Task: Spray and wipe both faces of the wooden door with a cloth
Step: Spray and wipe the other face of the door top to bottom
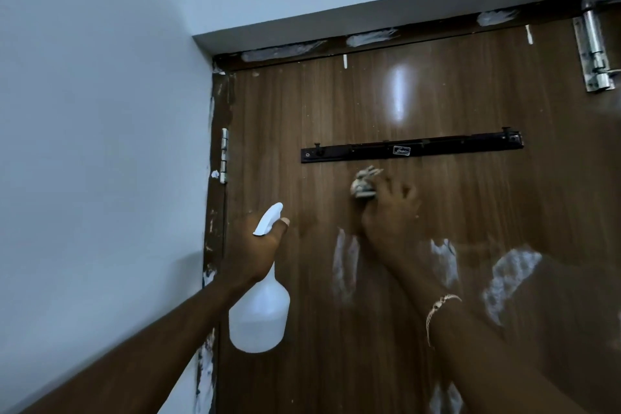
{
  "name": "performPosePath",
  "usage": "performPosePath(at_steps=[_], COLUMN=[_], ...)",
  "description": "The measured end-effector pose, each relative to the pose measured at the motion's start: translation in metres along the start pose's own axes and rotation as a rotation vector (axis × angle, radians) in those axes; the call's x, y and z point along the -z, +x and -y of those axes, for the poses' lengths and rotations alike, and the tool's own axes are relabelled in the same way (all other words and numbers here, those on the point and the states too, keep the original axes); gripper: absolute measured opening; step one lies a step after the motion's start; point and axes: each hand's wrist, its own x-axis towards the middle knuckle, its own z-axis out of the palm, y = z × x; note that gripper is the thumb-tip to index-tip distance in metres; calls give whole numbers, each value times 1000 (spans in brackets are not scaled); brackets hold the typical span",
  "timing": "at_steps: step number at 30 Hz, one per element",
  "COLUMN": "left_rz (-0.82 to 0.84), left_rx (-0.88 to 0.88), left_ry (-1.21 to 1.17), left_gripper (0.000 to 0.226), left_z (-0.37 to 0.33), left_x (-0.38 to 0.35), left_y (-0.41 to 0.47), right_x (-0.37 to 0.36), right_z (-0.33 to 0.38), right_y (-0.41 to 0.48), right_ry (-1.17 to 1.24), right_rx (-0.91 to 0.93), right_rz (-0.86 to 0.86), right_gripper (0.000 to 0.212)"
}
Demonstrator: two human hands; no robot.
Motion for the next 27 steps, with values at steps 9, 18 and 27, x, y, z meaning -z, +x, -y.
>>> performPosePath(at_steps=[9,18,27], left_rz=[-78,-107,-107], left_rx=[22,-53,8], left_ry=[-44,52,87], left_gripper=[40,37,36], left_z=[21,36,66], left_x=[31,55,58], left_y=[4,16,-9], right_x=[-54,-78,-62], right_z=[59,119,83], right_y=[-18,0,-7], right_ry=[-13,25,-69], right_rx=[654,357,304], right_rz=[369,263,169], right_gripper=[50,64,61])
